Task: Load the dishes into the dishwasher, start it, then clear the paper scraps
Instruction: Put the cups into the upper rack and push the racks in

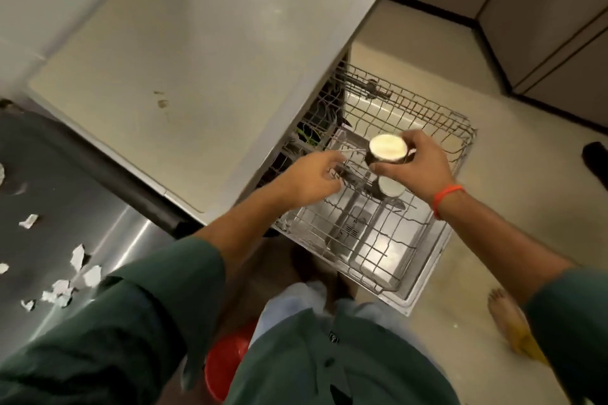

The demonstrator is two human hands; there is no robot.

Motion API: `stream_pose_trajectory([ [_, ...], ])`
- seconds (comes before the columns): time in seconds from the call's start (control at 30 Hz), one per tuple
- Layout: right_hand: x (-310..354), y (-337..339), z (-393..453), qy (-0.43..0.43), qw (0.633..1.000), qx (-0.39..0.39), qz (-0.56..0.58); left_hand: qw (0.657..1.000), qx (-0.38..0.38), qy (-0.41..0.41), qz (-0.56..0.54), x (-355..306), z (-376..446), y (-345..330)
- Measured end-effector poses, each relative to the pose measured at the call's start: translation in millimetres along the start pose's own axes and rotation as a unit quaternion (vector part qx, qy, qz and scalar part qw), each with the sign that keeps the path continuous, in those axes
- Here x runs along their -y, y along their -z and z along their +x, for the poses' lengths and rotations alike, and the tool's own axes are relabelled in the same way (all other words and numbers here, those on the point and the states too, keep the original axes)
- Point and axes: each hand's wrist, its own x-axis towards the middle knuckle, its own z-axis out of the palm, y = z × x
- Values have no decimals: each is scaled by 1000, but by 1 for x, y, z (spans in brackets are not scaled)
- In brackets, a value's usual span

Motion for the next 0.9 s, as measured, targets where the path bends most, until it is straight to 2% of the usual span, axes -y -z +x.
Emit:
stream_pose_trajectory([
  [0.2,-33,-41,0,-111,992,54,-21,994,67,86,29,26,29,-19],
  [0.33,-46,-73,6,-170,983,62,-37,983,69,167,-44,44,45,-31],
  [0.4,-50,-87,10,-193,978,62,-43,978,78,183,-64,50,50,-35],
  [0.77,-70,-138,29,-268,958,56,-85,948,76,280,-128,90,73,-48],
  [0.9,-83,-157,26,-269,957,49,-100,945,72,294,-123,103,83,-59],
])
